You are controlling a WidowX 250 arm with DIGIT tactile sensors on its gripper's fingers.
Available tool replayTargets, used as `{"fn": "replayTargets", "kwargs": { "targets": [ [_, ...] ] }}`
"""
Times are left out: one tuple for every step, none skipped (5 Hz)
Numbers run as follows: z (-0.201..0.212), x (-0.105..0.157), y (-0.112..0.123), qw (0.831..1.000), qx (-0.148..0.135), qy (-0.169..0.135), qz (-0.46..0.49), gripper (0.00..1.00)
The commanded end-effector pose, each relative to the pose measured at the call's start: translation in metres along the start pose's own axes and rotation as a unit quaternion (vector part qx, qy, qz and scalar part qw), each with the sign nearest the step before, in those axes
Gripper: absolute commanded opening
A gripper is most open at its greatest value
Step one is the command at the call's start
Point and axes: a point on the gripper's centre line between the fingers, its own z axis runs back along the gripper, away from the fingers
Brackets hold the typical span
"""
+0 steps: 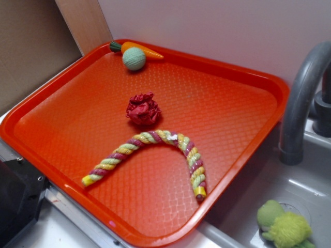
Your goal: Grab the green ball.
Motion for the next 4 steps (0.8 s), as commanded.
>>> {"fn": "replayTargets", "kwargs": {
  "targets": [
    [0.000,0.000,0.000,1.000,0.000,0.000,0.000,1.00],
    [-0.048,0.045,0.007,1.000,0.016,-0.005,-0.011,1.00],
    [-0.087,0.091,0.035,1.000,0.021,-0.011,0.018,1.00],
    [-0.117,0.127,0.064,0.998,0.032,-0.003,0.047,1.00]
  ]
}}
